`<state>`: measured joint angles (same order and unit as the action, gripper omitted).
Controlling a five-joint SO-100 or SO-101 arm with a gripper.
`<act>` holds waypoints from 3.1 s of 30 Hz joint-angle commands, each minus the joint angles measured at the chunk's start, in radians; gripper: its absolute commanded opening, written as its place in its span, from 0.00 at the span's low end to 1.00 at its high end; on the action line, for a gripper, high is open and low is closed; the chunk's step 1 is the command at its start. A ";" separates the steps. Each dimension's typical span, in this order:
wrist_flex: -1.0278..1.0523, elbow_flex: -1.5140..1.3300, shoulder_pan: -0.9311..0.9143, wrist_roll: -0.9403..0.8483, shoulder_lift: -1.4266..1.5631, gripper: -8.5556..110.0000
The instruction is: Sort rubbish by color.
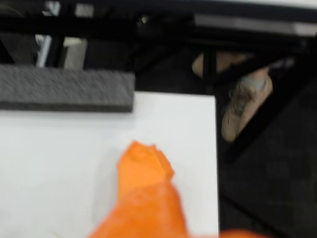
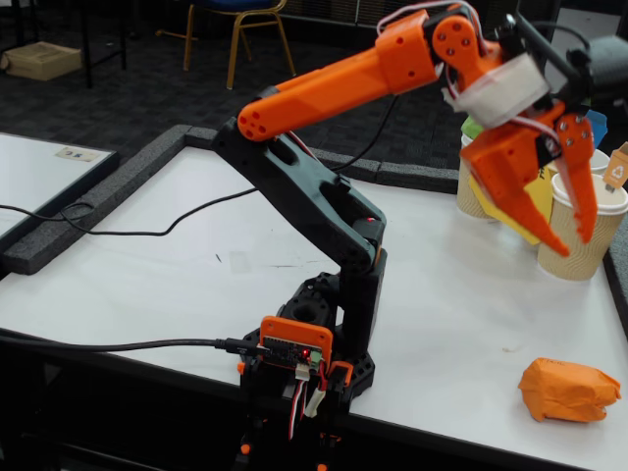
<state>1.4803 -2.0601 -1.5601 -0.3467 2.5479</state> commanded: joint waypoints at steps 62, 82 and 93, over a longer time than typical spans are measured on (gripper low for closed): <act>-0.518 -0.121 0.080 -1.318 -0.706 0.18; -0.569 -0.153 0.114 -1.305 -0.755 0.08; -0.436 0.072 0.204 -1.143 -0.747 0.07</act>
<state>0.9679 -2.2059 -1.4205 -1.5769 1.7733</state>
